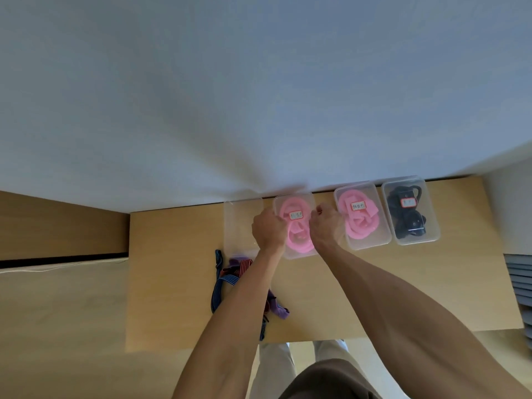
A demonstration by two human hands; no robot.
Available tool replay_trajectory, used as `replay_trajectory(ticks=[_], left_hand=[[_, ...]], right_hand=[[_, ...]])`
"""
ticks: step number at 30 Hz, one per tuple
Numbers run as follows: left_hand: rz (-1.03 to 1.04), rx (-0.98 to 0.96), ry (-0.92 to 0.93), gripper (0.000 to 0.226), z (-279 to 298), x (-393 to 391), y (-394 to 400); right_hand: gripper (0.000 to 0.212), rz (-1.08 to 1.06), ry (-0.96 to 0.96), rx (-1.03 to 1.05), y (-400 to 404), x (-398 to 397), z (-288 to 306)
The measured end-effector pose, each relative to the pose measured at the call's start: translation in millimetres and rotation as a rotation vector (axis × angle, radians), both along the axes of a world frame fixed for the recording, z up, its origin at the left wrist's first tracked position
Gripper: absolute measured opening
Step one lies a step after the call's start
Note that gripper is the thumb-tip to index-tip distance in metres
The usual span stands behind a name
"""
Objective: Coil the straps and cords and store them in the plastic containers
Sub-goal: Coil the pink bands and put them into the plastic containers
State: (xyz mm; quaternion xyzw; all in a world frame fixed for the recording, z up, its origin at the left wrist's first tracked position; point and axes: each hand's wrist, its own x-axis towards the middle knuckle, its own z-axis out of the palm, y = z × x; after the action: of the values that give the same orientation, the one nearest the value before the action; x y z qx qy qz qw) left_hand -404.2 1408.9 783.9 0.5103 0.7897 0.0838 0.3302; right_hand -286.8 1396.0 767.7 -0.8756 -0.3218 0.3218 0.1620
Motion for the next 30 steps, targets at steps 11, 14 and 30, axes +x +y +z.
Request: replay_trajectory(ticks=[11,14,30], left_hand=[[0.060,0.026,-0.050,0.017,-6.5,-0.5,9.0],[-0.082,0.069,-0.054,0.025,-6.2,0.2,11.8],[-0.145,0.093,-0.025,0.027,-8.9,-7.7,-8.5]], right_hand=[[0.042,0.229,-0.044,-0.050,15.6,9.5,-0.4],[0.063,0.385,-0.134,0.001,15.0,3.3,0.2],[0.038,0.070,0.076,0.051,3.3,3.3,9.9]])
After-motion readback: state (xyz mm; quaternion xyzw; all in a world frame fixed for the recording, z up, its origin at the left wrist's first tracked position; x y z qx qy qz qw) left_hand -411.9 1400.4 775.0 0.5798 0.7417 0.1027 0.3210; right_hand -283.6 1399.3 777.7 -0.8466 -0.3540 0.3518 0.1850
